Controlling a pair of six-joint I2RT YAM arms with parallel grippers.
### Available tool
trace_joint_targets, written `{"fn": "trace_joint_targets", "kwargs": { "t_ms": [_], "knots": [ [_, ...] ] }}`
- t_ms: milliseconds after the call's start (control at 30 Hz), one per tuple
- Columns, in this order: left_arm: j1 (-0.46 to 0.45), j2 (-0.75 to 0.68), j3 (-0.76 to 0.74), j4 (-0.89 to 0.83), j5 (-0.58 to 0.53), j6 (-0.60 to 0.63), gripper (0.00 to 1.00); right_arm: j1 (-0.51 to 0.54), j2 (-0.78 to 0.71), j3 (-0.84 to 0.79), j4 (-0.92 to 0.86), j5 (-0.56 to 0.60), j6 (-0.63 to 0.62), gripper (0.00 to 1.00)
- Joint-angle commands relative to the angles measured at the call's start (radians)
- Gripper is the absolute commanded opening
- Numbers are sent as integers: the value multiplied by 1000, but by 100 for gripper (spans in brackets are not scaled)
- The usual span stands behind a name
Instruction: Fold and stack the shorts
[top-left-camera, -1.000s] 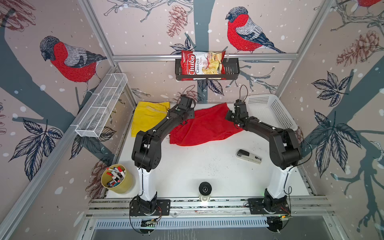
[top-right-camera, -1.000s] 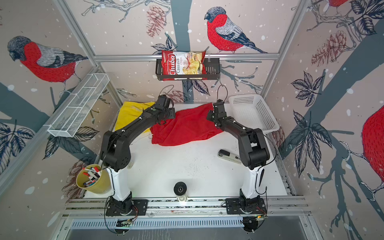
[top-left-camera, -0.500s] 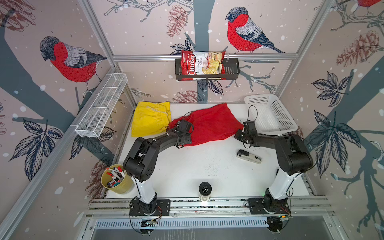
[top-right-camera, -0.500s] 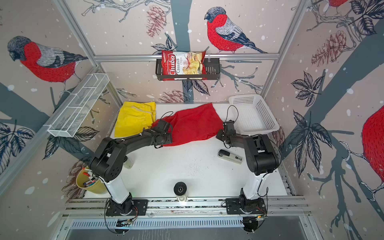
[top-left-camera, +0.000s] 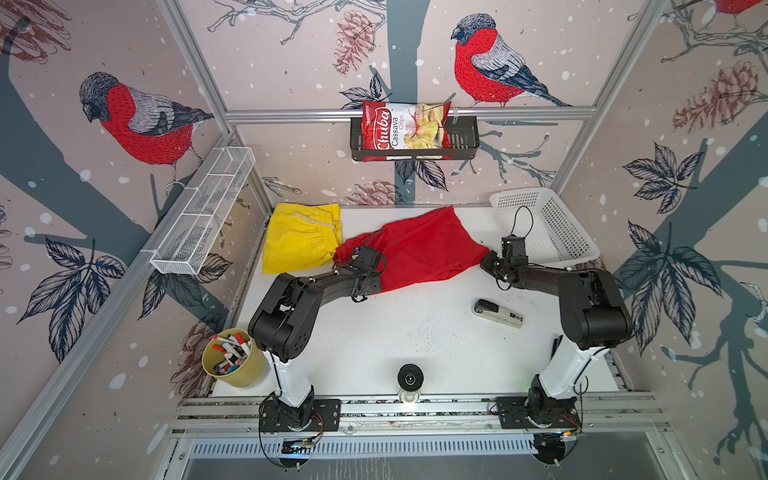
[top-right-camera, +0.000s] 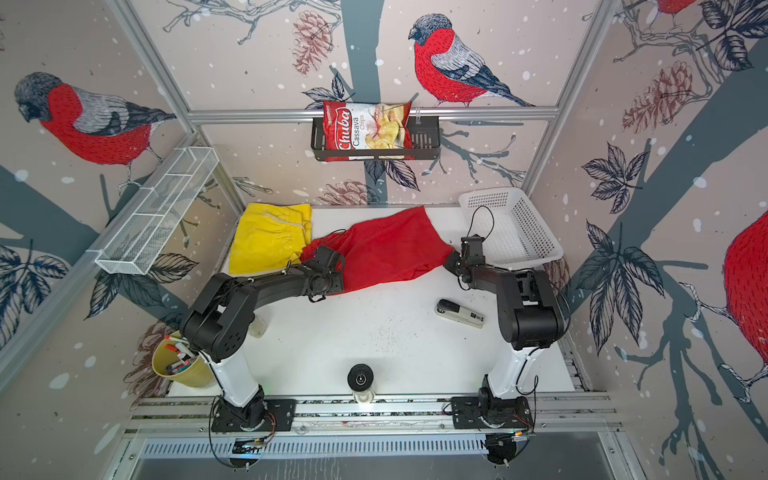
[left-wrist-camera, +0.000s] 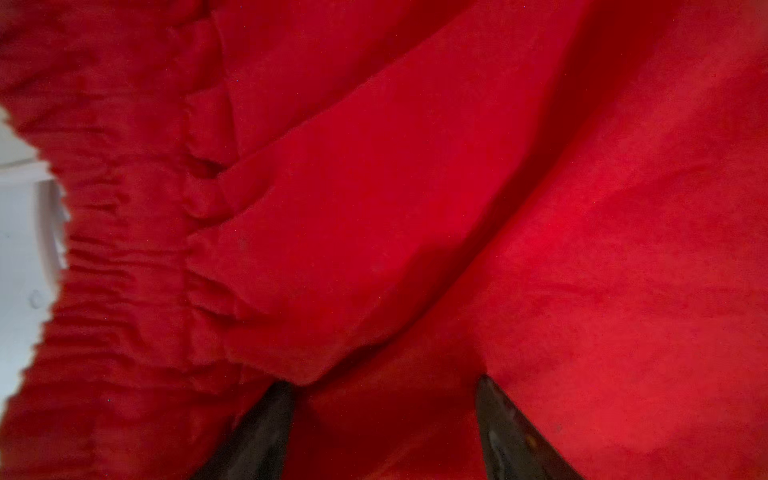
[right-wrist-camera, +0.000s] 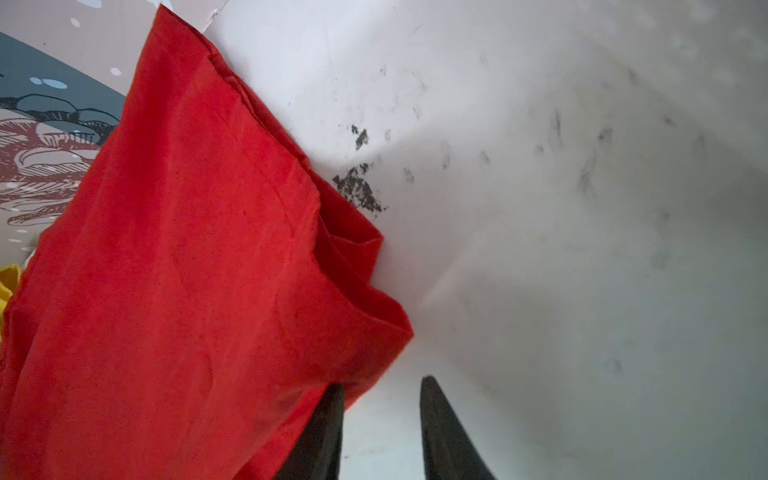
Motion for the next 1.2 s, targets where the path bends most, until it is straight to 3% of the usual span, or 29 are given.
{"fn": "trace_joint_targets", "kwargs": {
  "t_ms": [0,300,467,667,967,1033,1100,1167],
  "knots": [
    [1,24,-2,-20,45,-6,69,2,10,6,24,-61,41,37],
    [1,52,17,-22,51,12,69,22,73,12,99,-126,117,40],
    [2,70,11,-15,52,12,69,11,101,47,89,-80,119,4],
    [15,99,-20,-1,56,5,66,0,72,145,-85,119,22,0],
    [56,101,-100,39,85,-1,65,-16,96,179,-147,186,-20,1],
    [56,96,-97,38,89,2,65,-12,107,174,-144,162,-20,7],
    [56,88,-94,34,97,3,65,0,112,164,-140,140,-23,26],
    [52,77,-87,25,104,2,65,21,106,150,-142,153,-28,36]
  ]
}}
